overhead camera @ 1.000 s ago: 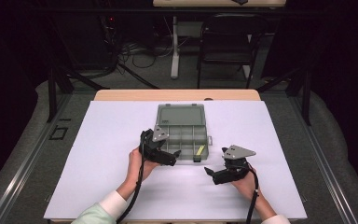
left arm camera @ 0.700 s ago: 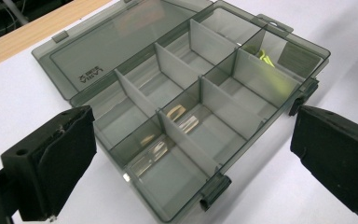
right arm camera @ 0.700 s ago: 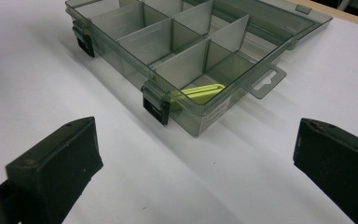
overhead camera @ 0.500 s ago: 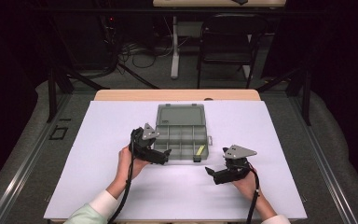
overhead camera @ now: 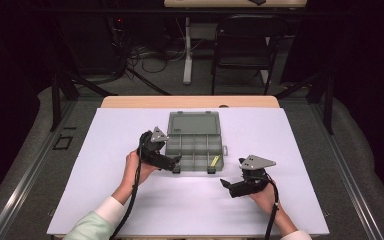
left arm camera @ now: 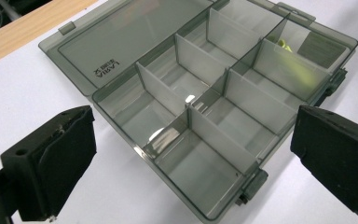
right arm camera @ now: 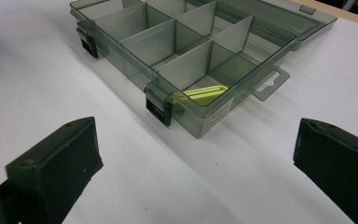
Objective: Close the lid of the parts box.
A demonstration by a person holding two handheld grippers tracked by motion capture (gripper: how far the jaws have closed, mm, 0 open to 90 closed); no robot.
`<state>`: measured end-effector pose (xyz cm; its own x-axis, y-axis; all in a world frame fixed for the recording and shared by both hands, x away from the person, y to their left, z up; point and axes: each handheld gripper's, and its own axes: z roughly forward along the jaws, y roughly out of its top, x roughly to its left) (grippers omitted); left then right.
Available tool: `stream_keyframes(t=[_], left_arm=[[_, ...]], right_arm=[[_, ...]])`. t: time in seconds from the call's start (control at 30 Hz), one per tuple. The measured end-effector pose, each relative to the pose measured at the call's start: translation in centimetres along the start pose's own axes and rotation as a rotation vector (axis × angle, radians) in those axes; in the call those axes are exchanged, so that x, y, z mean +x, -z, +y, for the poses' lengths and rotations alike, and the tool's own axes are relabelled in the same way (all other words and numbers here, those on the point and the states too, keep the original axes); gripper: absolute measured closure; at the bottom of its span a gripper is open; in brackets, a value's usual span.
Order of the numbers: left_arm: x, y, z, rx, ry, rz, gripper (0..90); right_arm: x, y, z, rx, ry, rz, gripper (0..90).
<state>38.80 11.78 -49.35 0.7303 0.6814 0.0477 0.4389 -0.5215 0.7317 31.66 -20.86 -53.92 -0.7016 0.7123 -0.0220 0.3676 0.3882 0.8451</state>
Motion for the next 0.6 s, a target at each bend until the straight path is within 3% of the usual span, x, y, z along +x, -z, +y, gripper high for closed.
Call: stream_keyframes(t=[0.27,0.6], left_arm=[[0.3,-1.1,0.7,0.021,-0.015,-0.019,0.0],[0.2,-3.2,0.9,0.074,-0.023,-0.009,1.9]], right_arm=[[0.1,-0.1,0.0,0.007,0.005,0.001,0.0],[0.2,-0.4,0.0,0.007,0.007,0.010,0.0]])
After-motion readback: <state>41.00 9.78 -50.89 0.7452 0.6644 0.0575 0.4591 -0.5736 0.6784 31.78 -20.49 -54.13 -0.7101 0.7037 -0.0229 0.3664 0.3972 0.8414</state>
